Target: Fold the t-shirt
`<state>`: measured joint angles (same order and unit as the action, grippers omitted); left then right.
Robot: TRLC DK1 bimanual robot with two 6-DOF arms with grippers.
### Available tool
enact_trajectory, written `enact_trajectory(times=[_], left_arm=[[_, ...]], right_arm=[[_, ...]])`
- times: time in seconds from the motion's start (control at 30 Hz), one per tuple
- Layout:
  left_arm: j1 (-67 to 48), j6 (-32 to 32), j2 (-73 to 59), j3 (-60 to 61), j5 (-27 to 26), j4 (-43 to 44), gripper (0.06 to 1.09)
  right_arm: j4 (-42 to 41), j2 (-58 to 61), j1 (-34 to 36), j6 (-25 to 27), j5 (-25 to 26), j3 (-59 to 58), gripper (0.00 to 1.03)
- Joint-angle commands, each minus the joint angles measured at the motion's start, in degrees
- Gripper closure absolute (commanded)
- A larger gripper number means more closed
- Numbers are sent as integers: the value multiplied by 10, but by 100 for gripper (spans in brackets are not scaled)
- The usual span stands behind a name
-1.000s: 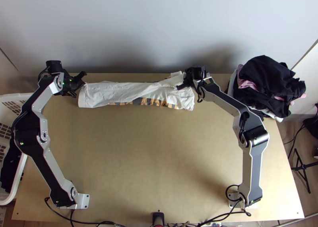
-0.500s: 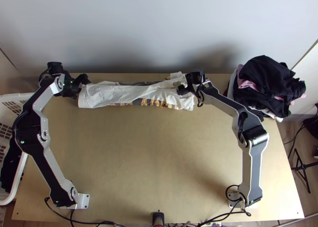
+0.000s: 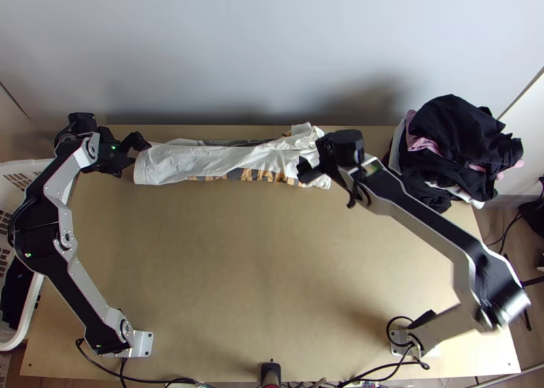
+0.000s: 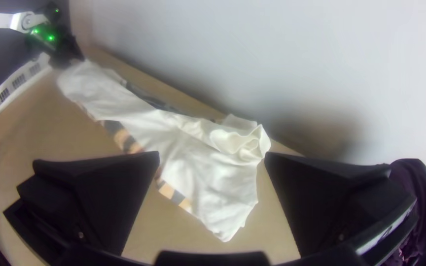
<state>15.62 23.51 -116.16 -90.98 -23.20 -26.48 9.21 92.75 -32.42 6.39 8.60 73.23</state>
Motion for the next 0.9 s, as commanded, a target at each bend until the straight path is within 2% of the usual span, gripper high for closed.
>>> enact_trajectory(times=[0.0,0.17,0.4,0.43,0.47,0.5,0.57,0.6,0.87], left_arm=[[0,-10,8,26,-18,0,11],[2,5,-6,31,-62,1,11],[-16,2,-22,41,-63,6,11],[-17,4,-26,40,-66,7,14],[-20,5,-29,40,-76,7,23],[-22,6,-32,41,-86,7,39],[-29,13,-41,37,-119,7,90],[-33,15,-43,35,-121,6,106],[-15,8,2,87,-146,3,105]], right_arm=[[87,-129,-50,-28,1,-24,4],[143,-159,-51,-45,4,-21,4],[187,-180,-50,-41,8,5,4],[194,-182,-50,-41,9,11,4],[200,-183,-50,-41,10,17,4],[203,-185,-49,-41,12,20,4],[208,-189,-49,-42,14,21,4],[211,-192,-49,-43,16,20,4],[221,-210,-46,-45,18,18,4]])
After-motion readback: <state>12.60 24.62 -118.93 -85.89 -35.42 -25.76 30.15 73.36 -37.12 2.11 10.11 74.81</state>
